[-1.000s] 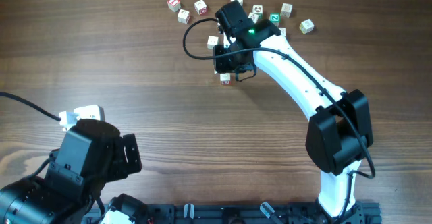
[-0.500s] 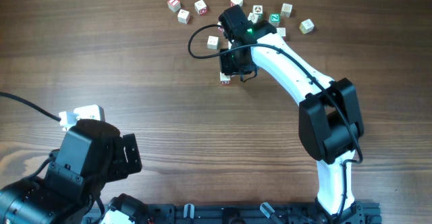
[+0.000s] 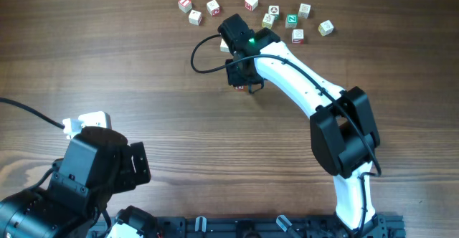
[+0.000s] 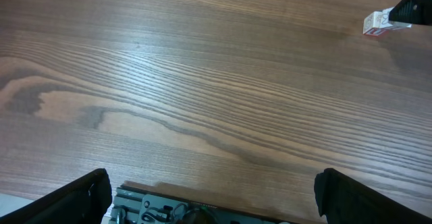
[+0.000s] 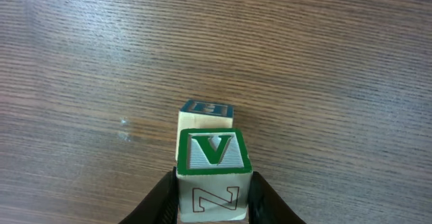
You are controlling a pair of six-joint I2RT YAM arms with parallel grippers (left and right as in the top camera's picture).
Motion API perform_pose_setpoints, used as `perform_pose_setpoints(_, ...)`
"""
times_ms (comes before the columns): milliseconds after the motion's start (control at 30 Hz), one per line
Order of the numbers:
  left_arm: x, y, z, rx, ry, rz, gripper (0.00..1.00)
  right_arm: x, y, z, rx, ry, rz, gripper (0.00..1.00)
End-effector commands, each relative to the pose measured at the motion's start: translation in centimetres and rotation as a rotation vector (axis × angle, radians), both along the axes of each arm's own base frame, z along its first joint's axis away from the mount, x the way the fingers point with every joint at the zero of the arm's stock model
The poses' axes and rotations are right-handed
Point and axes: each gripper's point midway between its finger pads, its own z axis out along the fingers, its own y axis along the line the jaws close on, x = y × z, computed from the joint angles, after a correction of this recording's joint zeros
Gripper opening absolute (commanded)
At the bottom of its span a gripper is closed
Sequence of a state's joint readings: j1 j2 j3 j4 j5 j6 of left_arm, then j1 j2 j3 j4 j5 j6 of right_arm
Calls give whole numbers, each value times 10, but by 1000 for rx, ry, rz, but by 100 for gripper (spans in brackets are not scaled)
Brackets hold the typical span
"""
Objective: Form a tower
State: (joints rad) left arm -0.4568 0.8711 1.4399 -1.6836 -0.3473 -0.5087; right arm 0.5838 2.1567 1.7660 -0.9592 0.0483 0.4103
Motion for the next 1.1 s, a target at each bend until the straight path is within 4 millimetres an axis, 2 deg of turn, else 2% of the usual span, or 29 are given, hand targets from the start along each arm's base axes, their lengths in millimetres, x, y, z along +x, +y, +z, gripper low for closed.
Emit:
perform_pose_setpoints(0, 0, 4, 1, 21, -7, 0, 100, 8, -1, -1, -10, -23, -15, 26)
perform_pose_setpoints(133, 0, 4, 1, 21, -7, 0, 100, 12, 2, 0, 2, -41, -16, 27)
perform_pose_setpoints(333, 0, 4, 1, 21, -7, 0, 100, 9, 0, -1, -7, -27, -15, 27)
perform_pose_setpoints(533, 0, 4, 1, 21, -7, 0, 100, 7, 8, 0, -1, -35, 0, 33)
perform_pose_setpoints(700, 0, 4, 1, 20, -7, 0, 100, 3, 6, -21, -28, 5, 2, 35)
perform_pose_setpoints(767, 0, 4, 1, 20, -7, 0, 100, 4, 6, -22, -28, 5, -1, 36)
perform_pose_setpoints(967, 0, 4, 1, 20, -7, 0, 100, 5, 7, -21, -18, 1, -28, 47)
perform_pose_setpoints(1067, 0, 4, 1, 21, -7, 0, 100, 6, 7, -21, -12, -3, -58, 65)
